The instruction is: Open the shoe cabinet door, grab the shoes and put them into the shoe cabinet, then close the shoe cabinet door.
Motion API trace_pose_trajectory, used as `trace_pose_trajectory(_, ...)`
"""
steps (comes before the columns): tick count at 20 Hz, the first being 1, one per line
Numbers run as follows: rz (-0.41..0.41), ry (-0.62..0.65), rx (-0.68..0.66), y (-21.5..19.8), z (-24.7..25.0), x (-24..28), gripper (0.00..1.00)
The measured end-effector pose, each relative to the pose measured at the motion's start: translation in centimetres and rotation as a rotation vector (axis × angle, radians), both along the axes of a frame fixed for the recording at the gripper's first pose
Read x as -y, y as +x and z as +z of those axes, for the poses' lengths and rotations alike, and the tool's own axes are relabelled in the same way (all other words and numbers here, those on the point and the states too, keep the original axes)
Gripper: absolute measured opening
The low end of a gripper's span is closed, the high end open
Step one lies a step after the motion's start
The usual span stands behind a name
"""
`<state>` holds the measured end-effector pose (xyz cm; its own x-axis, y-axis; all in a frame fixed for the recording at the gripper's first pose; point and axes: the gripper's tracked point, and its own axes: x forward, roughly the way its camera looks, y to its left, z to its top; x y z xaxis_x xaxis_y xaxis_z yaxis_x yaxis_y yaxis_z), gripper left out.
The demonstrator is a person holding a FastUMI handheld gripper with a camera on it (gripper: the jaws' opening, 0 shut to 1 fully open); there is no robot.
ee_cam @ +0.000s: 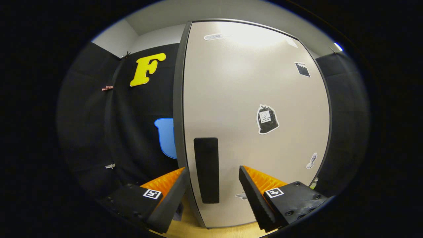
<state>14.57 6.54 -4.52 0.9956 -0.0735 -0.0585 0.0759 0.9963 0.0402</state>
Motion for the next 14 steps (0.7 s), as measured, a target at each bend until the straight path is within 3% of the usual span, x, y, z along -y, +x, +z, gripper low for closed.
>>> trace_pose_trajectory(2,-0.011,-0.001,-0.020,0.6,-0.7,0.2,0.90)
trace_pose_trajectory(4,-0.009,-0.006,-0.014,1.0,-0.7,-0.2,0.69)
trace_pose_trajectory(7,-0.002,-0.035,-0.003,0.7,-0.6,-1.0,0.54)
trace_pose_trajectory(8,-0.009,-0.041,-0.004,1.1,-0.7,-1.0,0.40)
trace_pose_trajectory(10,-0.011,-0.032,-0.011,0.8,-0.7,-0.9,0.36)
trace_pose_trajectory(13,-0.007,-0.037,-0.023,0.5,-0.7,-0.9,0.21)
trace_pose_trajectory(14,0.002,-0.039,-0.028,0.2,-0.8,-0.9,0.21)
